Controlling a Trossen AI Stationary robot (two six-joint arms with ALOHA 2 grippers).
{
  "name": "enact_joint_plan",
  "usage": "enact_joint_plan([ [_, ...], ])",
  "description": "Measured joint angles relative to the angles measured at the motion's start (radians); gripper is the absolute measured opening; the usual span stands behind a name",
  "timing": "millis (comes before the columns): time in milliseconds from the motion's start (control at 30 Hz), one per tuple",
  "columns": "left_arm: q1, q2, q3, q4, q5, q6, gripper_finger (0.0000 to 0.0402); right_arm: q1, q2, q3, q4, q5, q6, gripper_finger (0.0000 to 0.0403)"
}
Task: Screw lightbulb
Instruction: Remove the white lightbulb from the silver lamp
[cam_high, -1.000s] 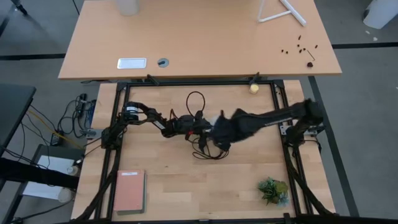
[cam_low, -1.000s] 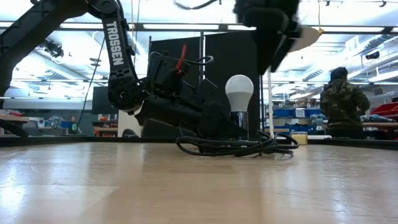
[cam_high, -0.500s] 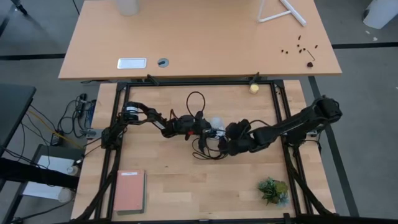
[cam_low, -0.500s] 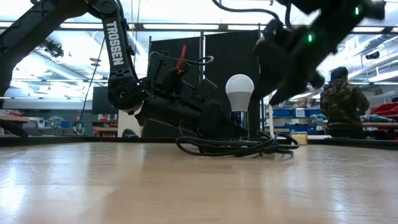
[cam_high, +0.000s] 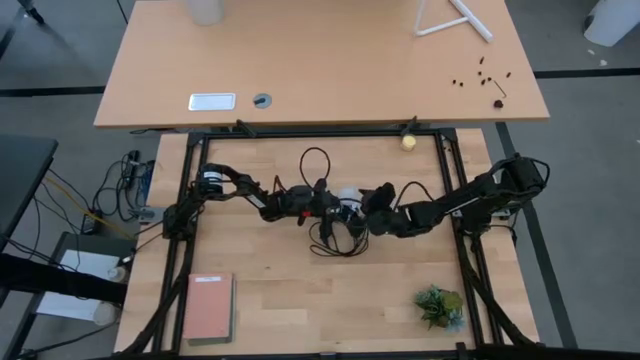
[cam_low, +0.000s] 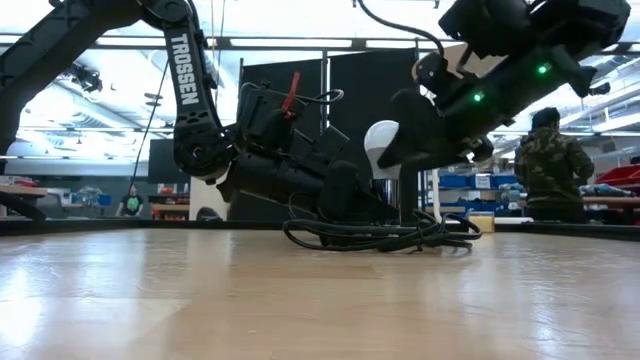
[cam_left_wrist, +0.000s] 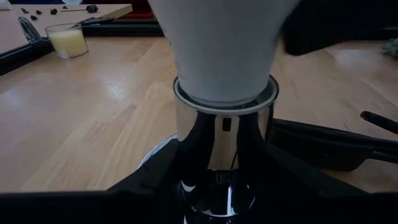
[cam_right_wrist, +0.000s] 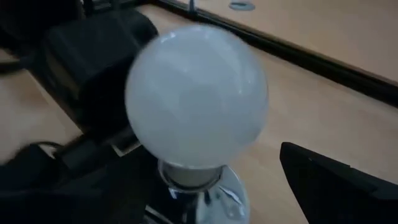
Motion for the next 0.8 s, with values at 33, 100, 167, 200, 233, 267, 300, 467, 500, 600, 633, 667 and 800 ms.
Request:
enact_joint_plan([
  [33, 0.0, 0.0, 0.0, 0.0, 0.0, -0.001, 0.0185, -0.006, -0.001, 0.0, -0.01, -0.001, -0.012, 0.0345],
  [100, 0.0, 0.0, 0.001, -0.002, -0.002, -0.003, 0.0185, -0.011, -0.001, 0.002, -0.074, 0.002, -0.004, 0.0345],
  [167, 0.0, 0.0, 0.001, -0.003, -0.008, -0.007, 0.0185, -0.01, -0.004, 0.004, -0.17, 0.038, 0.055, 0.0345],
  [200, 0.0, 0.0, 0.001, -0.002, -0.008, -0.007, 0.0185, -0.008, -0.006, 0.006, -0.221, 0.066, 0.088, 0.0345],
  [233, 0.0, 0.0, 0.001, -0.003, -0.008, -0.003, 0.0185, -0.007, -0.006, 0.005, -0.276, 0.091, 0.128, 0.0345],
  [267, 0.0, 0.0, 0.0, -0.004, -0.008, 0.0, 0.0185, -0.006, -0.004, 0.001, -0.357, 0.112, 0.171, 0.0345],
  [300, 0.0, 0.0, 0.0, -0.005, -0.007, 0.002, 0.0185, -0.006, -0.005, -0.005, -0.446, 0.136, 0.249, 0.0345],
  [467, 0.001, 0.0, 0.0, -0.005, -0.007, 0.004, 0.0185, 0.007, -0.027, 0.001, -0.499, 0.115, 0.432, 0.0345],
  [500, 0.001, 0.0, 0.0, -0.005, -0.005, 0.004, 0.0185, 0.017, -0.026, 0.001, -0.426, 0.067, 0.357, 0.0345],
  [600, 0.004, 0.0, 0.0, -0.003, -0.003, 0.005, 0.0185, 0.031, -0.027, 0.005, -0.227, -0.049, 0.171, 0.0345],
  [633, 0.005, 0.0, 0.0, -0.002, -0.001, 0.004, 0.0185, 0.029, -0.027, 0.005, -0.192, -0.058, 0.136, 0.0345],
  [667, 0.005, 0.0, 0.0, -0.002, 0.0, 0.004, 0.0185, 0.028, -0.027, 0.005, -0.168, -0.058, 0.116, 0.0345],
  [800, 0.005, 0.0, 0.0, -0.003, 0.0, 0.004, 0.0185, 0.003, -0.027, 0.004, -0.121, -0.06, 0.061, 0.0345],
])
